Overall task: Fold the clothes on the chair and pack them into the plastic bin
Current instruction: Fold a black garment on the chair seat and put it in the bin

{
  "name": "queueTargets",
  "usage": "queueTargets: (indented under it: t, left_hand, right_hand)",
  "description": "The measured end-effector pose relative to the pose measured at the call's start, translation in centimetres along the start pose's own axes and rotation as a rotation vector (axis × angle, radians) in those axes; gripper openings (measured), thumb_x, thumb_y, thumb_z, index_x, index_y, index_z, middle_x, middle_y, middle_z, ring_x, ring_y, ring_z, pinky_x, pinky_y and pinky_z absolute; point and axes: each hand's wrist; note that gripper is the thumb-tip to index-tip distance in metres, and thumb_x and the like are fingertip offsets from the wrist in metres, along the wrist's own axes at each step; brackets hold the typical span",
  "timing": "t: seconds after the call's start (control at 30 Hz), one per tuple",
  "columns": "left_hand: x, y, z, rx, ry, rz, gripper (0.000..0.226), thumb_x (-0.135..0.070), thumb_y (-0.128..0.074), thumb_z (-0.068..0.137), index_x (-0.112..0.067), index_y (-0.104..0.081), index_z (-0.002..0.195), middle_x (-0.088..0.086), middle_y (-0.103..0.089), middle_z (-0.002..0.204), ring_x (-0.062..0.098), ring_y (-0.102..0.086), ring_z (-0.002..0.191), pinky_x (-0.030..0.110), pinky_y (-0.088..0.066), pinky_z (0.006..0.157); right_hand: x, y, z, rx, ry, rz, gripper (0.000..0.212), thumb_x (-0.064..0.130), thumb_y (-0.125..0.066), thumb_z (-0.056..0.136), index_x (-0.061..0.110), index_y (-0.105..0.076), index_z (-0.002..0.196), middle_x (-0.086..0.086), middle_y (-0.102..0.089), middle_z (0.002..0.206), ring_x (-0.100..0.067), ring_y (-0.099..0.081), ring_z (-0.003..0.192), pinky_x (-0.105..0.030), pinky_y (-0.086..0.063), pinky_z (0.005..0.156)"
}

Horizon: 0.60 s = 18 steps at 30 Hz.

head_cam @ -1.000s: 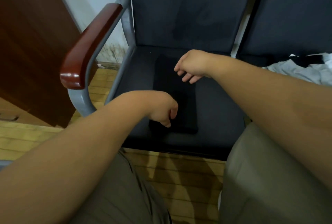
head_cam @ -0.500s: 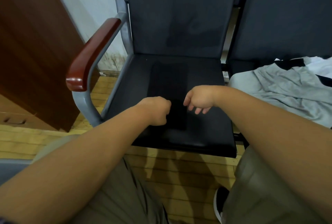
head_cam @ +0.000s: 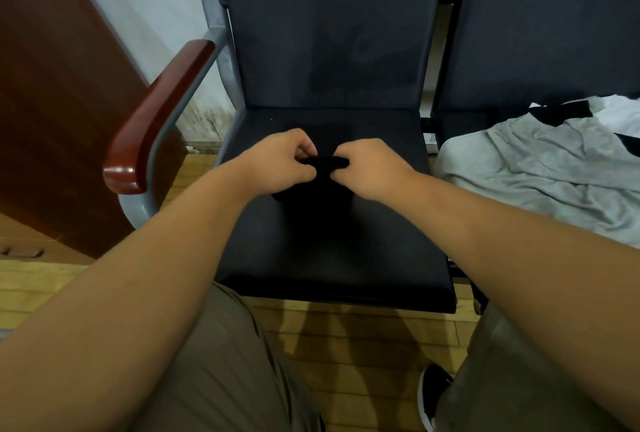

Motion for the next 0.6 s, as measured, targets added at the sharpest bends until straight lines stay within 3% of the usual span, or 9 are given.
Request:
queueTargets:
  t: [0.1, 0.2, 0.27, 0.4, 0.47, 0.6]
  left_hand:
    - [-0.3, -0.2, 0.3, 0.132, -0.034, 0.259, 0.051, -0.031, -0.087, 0.078, -0.025, -0.059, 0.120, -0.005, -0.064, 0.108, 0.015, -0.066, 0.093, 0.039, -0.060, 0.083]
    - [-0.4, -0.4, 0.6, 0.148, -0.031, 0.465, 0.037, -0.018, -0.076, 0.084, -0.019, -0.061, 0.118, 0.003, -0.064, 0.107, 0.021, -0.063, 0.095, 0.040, -0.057, 0.084]
    - [-0.2, 0.0, 0.6, 0.093, -0.018, 0.458, 0.025, -0.012, -0.068, 0.089, -0.016, -0.066, 0.113, 0.003, -0.065, 0.099, 0.023, -0.063, 0.094, 0.037, -0.053, 0.079]
    - [0.4, 1.4, 0.3, 0.011, -0.011, 0.351, 0.021, -0.011, -0.063, 0.091, -0.021, -0.069, 0.108, -0.002, -0.064, 0.091, 0.018, -0.063, 0.087, 0.029, -0.044, 0.064]
    - [0.4, 2.0, -0.3, 0.044, -0.009, 0.291, 0.021, -0.013, -0.064, 0.092, -0.027, -0.069, 0.108, -0.004, -0.066, 0.094, 0.012, -0.062, 0.086, 0.026, -0.044, 0.063]
    - [0.2, 3.1, -1.7, 0.177, -0.036, 0.256, 0.019, -0.018, -0.067, 0.095, -0.033, -0.069, 0.105, -0.009, -0.068, 0.094, 0.011, -0.067, 0.089, 0.027, -0.048, 0.070]
  right_hand:
    - [-0.2, 0.6, 0.4, -0.013, -0.036, 0.063, 0.011, 0.029, -0.069, 0.096, 0.036, -0.069, 0.087, 0.008, -0.067, 0.088, -0.011, -0.067, 0.080, -0.031, -0.053, 0.065]
    - [-0.6, 0.8, 0.6, 0.010, -0.053, 0.112, 0.005, 0.030, -0.071, 0.097, 0.034, -0.072, 0.093, 0.008, -0.068, 0.092, -0.008, -0.066, 0.082, -0.026, -0.049, 0.066]
    - [-0.8, 1.1, 0.7, 0.013, -0.055, 0.107, 0.003, 0.032, -0.072, 0.096, 0.031, -0.073, 0.094, 0.006, -0.069, 0.093, -0.010, -0.066, 0.083, -0.027, -0.051, 0.066]
    - [-0.9, 1.9, 0.4, 0.067, -0.029, 0.081, 0.006, 0.034, -0.073, 0.097, 0.028, -0.074, 0.095, 0.003, -0.069, 0.093, -0.013, -0.067, 0.084, -0.027, -0.049, 0.066]
    - [-1.1, 2.5, -0.1, 0.093, -0.008, 0.080, 0.008, 0.035, -0.075, 0.096, 0.027, -0.075, 0.097, 0.003, -0.071, 0.094, -0.014, -0.068, 0.086, -0.026, -0.049, 0.067]
    - [-1.2, 3.9, -1.1, 0.225, 0.002, 0.106, 0.010, 0.041, -0.078, 0.093, 0.034, -0.078, 0.100, 0.005, -0.076, 0.097, -0.012, -0.071, 0.094, -0.031, -0.058, 0.086]
Point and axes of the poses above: each hand's wrist, its own z-axis towards the middle knuckle, its own y-axis out of the back of the hand, x = y × z
